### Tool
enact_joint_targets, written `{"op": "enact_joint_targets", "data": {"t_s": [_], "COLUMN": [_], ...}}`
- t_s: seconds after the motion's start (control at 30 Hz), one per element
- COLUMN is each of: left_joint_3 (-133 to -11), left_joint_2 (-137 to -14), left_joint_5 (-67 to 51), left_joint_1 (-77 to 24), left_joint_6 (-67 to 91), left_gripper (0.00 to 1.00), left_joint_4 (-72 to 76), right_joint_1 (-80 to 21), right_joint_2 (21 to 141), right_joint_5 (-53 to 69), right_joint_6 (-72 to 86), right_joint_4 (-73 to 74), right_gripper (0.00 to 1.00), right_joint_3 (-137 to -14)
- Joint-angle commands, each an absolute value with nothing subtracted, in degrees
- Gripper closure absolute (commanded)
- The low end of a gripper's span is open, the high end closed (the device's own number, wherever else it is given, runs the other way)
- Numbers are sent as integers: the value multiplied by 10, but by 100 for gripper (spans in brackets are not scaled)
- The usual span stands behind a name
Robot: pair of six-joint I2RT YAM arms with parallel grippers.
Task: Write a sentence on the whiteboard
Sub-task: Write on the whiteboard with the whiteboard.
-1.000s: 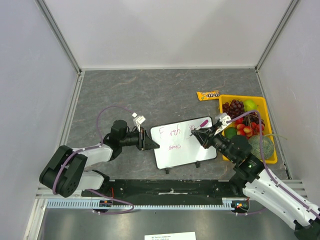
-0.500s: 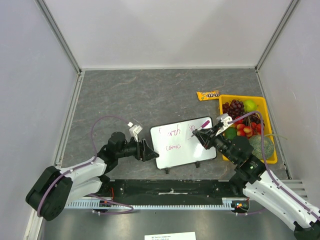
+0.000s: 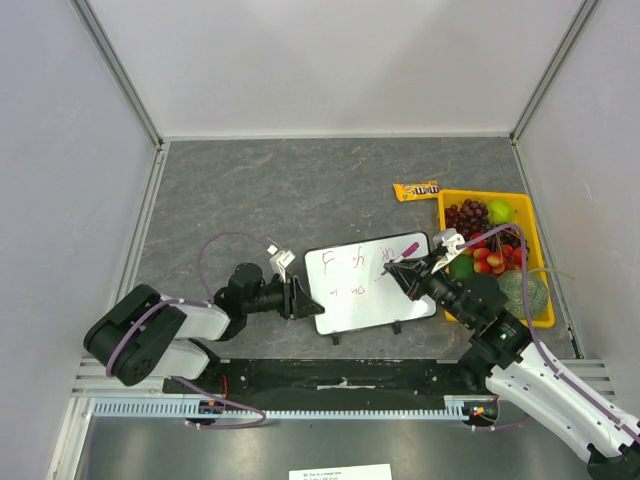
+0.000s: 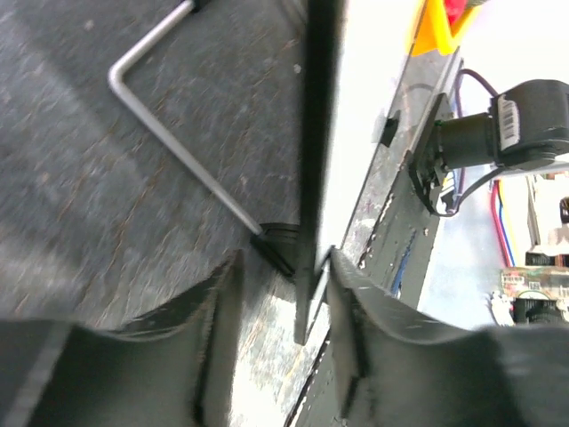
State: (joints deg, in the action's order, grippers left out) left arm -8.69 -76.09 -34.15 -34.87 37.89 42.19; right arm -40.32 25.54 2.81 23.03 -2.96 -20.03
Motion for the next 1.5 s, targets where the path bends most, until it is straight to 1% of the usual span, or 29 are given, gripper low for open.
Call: {"op": "enact_joint_targets", "data": {"t_s": [0.0, 0.07, 0.1, 0.13, 0.27, 0.37, 0.47, 0.6, 0.7, 0.97, 1.0, 1.1, 1.13, 1.17, 1.27, 1.33, 1.4, 1.47], "left_joint_3": [-105, -109, -110, -111, -123, -123, -123, -127, -135, -176, -177, -182, -186, -190, -205, -211, -221, -238], "left_joint_2": [-818, -831, -831, -829, -798, -780, -770, -751, -738, -733, -730, -719, -716, -715, -708, -704, -703, -706], "left_joint_5": [-343, -338, -328, -316, -254, -237, -238, -240, -242, -268, -273, -284, -286, -288, -298, -305, -314, -333], "left_joint_1": [-352, -352, -352, -352, -351, -340, -316, -282, -259, -210, -204, -197, -196, -194, -193, -192, -192, -191], "left_joint_6": [385, 381, 381, 381, 360, 352, 349, 339, 332, 304, 301, 294, 293, 292, 289, 287, 281, 267], "left_gripper": [63, 83, 96, 98, 98, 98, 98, 98, 98, 98, 98, 98, 98, 91, 68, 55, 48, 45], "left_joint_4": [533, 531, 525, 511, 407, 370, 346, 310, 286, 226, 224, 205, 199, 193, 174, 173, 171, 168], "right_joint_1": [-403, -402, -403, -403, -403, -403, -403, -389, -357, -190, -186, -187, -189, -192, -212, -233, -257, -288], "right_joint_2": [250, 250, 249, 248, 244, 250, 273, 312, 334, 430, 440, 446, 444, 441, 440, 443, 448, 454], "right_joint_5": [30, 27, 26, 24, 6, -15, -2, 39, 91, 299, 307, 294, 281, 275, 237, 208, 176, 142], "right_joint_6": [233, 229, 229, 229, 224, 222, 222, 233, 254, 367, 367, 336, 324, 318, 296, 280, 266, 252], "right_joint_4": [-52, -49, -47, -47, -47, -61, -94, -148, -192, -358, -369, -332, -308, -302, -259, -239, -223, -212], "right_gripper": [100, 100, 100, 100, 100, 100, 100, 100, 100, 100, 100, 100, 100, 100, 100, 100, 100, 100], "right_joint_3": [-198, -199, -199, -198, -194, -187, -184, -187, -186, -166, -169, -186, -194, -197, -209, -218, -228, -237]}}
